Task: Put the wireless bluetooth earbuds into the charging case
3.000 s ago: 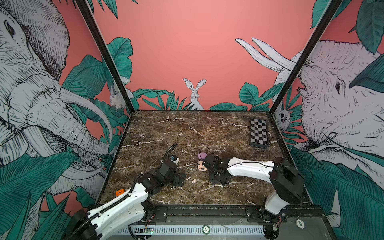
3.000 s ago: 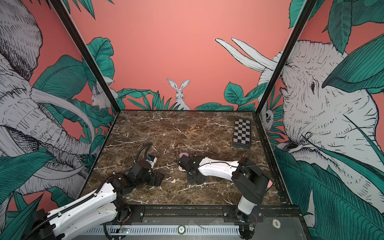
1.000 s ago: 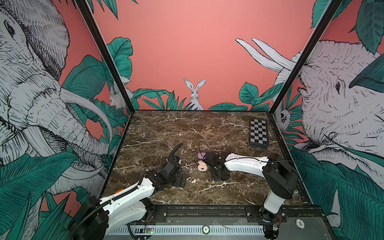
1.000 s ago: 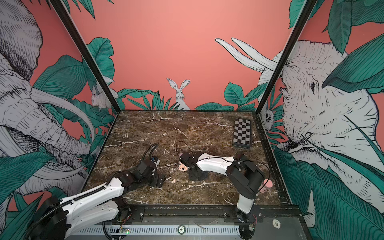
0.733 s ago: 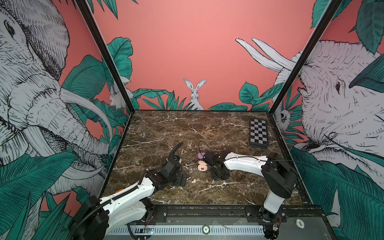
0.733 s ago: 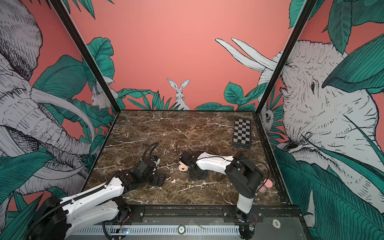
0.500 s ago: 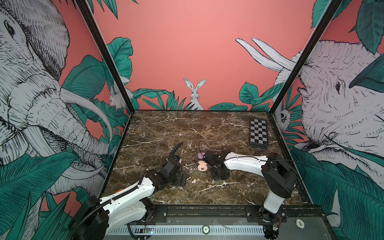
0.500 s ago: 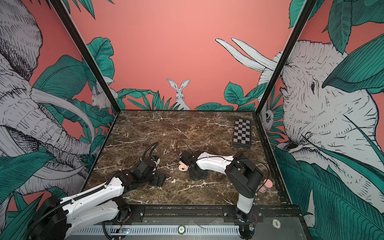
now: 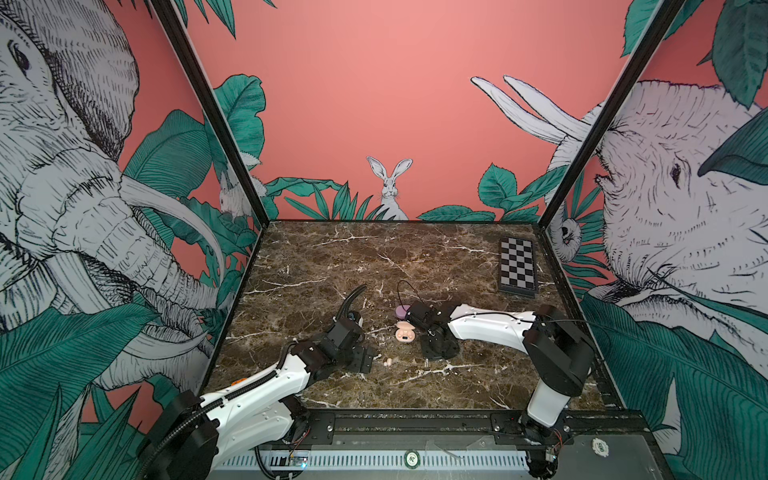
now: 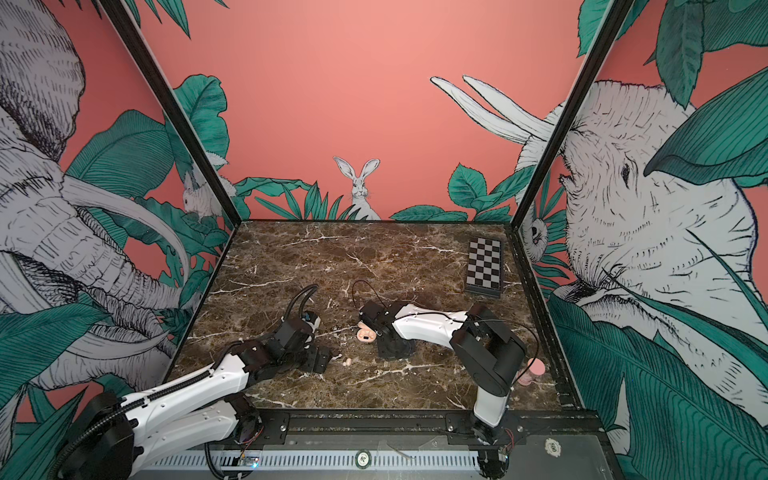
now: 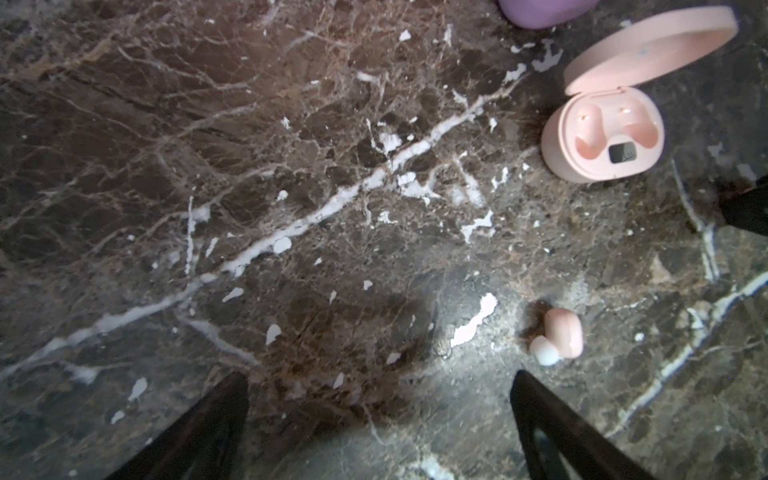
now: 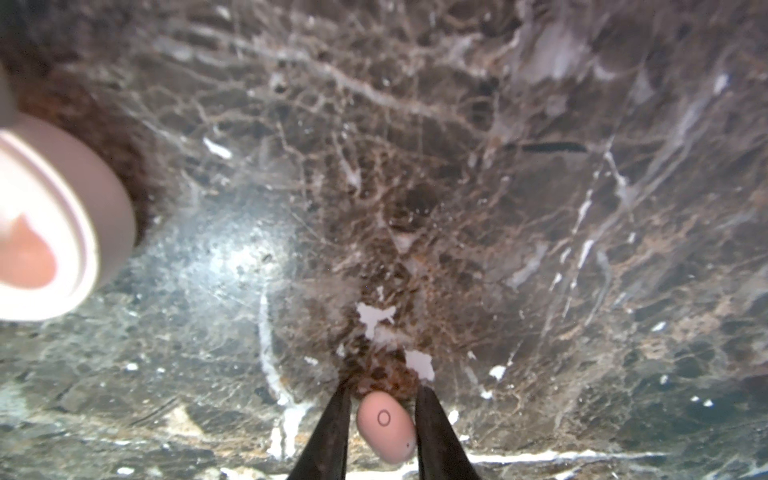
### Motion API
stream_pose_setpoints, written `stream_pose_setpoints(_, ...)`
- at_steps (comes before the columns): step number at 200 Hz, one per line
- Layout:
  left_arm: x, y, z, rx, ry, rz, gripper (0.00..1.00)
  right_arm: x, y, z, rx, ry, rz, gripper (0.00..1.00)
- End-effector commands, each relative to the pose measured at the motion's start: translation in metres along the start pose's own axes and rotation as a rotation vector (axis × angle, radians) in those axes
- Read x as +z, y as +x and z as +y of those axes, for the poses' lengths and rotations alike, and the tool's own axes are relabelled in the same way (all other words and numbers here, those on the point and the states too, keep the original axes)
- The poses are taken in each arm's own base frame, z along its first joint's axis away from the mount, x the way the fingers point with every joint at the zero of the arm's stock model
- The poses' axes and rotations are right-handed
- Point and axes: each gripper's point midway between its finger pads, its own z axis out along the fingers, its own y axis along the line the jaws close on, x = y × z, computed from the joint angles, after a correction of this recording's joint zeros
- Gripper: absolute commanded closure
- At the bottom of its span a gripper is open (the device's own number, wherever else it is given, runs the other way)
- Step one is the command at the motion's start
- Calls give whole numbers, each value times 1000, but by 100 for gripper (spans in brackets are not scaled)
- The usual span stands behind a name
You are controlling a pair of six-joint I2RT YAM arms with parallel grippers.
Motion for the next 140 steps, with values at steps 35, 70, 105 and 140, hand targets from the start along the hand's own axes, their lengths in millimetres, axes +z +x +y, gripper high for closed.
stream_pose_setpoints(35, -3, -9, -5, 0, 10, -24, 1, 2, -1, 3, 4, -29, -13, 79)
stream_pose_setpoints(70, -2, -8, -4, -1, 9, -22, 1, -1, -2, 2, 4, -33, -29, 78)
stream_pose_setpoints(105, -3, -8, -4, -2, 11, -24, 1, -5, -3, 6, -4, -48, -50, 77)
stream_pose_setpoints(140, -2, -8, -5, -3, 10, -20, 1, -7, -2, 9, -16, -52, -60, 78)
